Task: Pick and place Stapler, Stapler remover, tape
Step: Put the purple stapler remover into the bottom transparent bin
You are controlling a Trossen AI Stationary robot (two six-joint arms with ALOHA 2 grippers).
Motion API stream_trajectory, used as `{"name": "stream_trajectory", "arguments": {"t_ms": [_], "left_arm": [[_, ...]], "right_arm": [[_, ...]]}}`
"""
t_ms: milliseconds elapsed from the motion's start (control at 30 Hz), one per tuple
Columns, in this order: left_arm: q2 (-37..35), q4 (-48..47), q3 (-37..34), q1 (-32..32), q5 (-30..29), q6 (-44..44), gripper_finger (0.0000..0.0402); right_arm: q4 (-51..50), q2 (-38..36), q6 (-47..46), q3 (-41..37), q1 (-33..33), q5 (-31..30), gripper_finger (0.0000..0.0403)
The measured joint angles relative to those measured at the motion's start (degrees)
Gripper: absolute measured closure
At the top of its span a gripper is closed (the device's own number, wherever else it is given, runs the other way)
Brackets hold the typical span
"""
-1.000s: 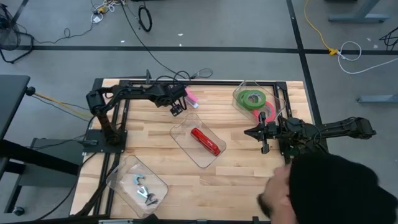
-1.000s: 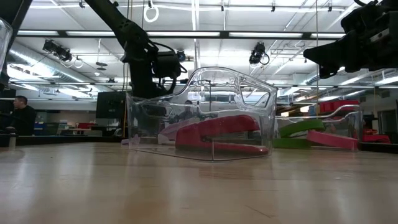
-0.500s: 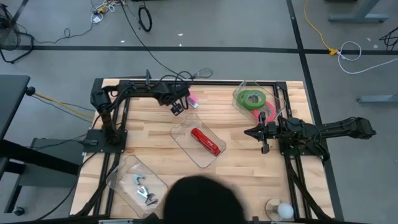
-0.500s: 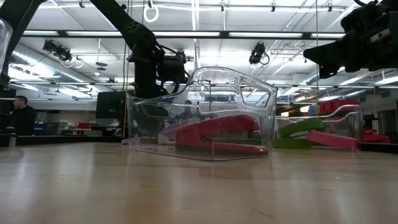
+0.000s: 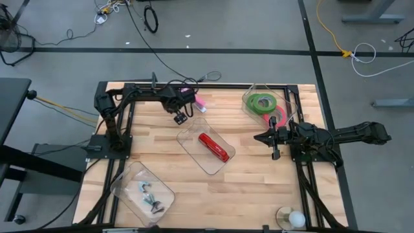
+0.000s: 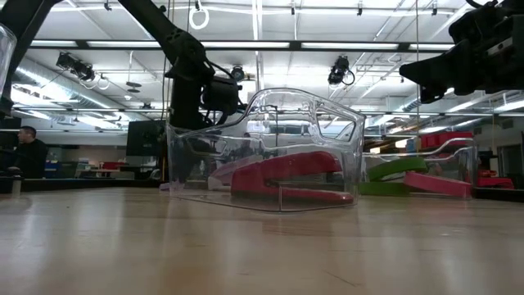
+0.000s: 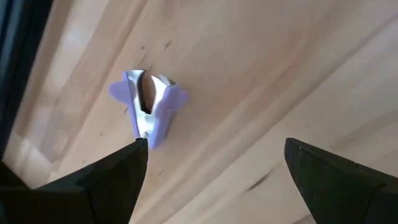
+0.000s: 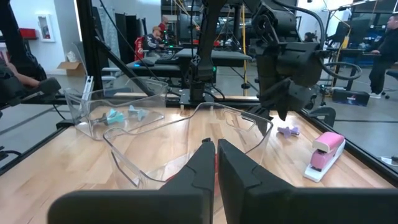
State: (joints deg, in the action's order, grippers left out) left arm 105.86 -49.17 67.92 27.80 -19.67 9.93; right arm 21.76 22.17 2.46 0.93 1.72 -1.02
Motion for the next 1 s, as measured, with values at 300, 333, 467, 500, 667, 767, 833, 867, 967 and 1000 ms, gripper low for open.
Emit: {"name": "stream_trajectory", "arguments": {"t_ms": [300,333,467,500,667,767,833,867,967,1000], "left_arm": [[0.01,3.64,-0.02,1.41,0.58,-3.13,0.0024],[0.27,3.84,-0.02,1.52,0.64,-3.14,0.0024],[1.38,3.54,-0.09,1.65,-0.06,-3.19,0.0024],[1.67,4.03,0.02,1.57,-0.89,-3.19,0.0024],[1.90,3.75,-0.04,1.61,-1.31,-3.12,0.0024],[1.90,3.42,-0.04,1.61,-1.49,-3.10,0.0028],[1.90,3.32,-0.04,1.59,-3.15,-3.10,0.0037],[1.90,3.34,-0.04,1.59,-3.87,-3.12,0.0042],[1.90,3.38,-0.04,1.61,-4.04,-3.10,0.0057],[1.90,3.34,-0.04,1.61,-3.81,-3.11,0.0061]], "right_arm": [[0.00,0.00,0.01,0.00,-0.02,0.00,0.0381],[0.00,-0.02,0.02,0.00,0.00,0.00,0.0381],[0.00,-0.02,0.00,0.00,-0.02,-0.02,0.0381],[0.00,0.00,0.00,0.00,-0.02,0.00,0.0381],[-0.02,0.00,0.01,0.00,0.00,0.00,0.0381],[-0.04,0.00,0.02,0.00,-0.02,0.00,0.0381],[-0.04,-0.02,0.00,0.00,-0.01,0.02,0.0381],[-0.04,-0.02,0.00,0.00,0.00,0.00,0.0381],[-0.04,-0.02,0.00,0.00,-0.02,0.00,0.0381],[-0.03,-0.02,0.00,0.00,-0.01,0.00,0.0381]]}}
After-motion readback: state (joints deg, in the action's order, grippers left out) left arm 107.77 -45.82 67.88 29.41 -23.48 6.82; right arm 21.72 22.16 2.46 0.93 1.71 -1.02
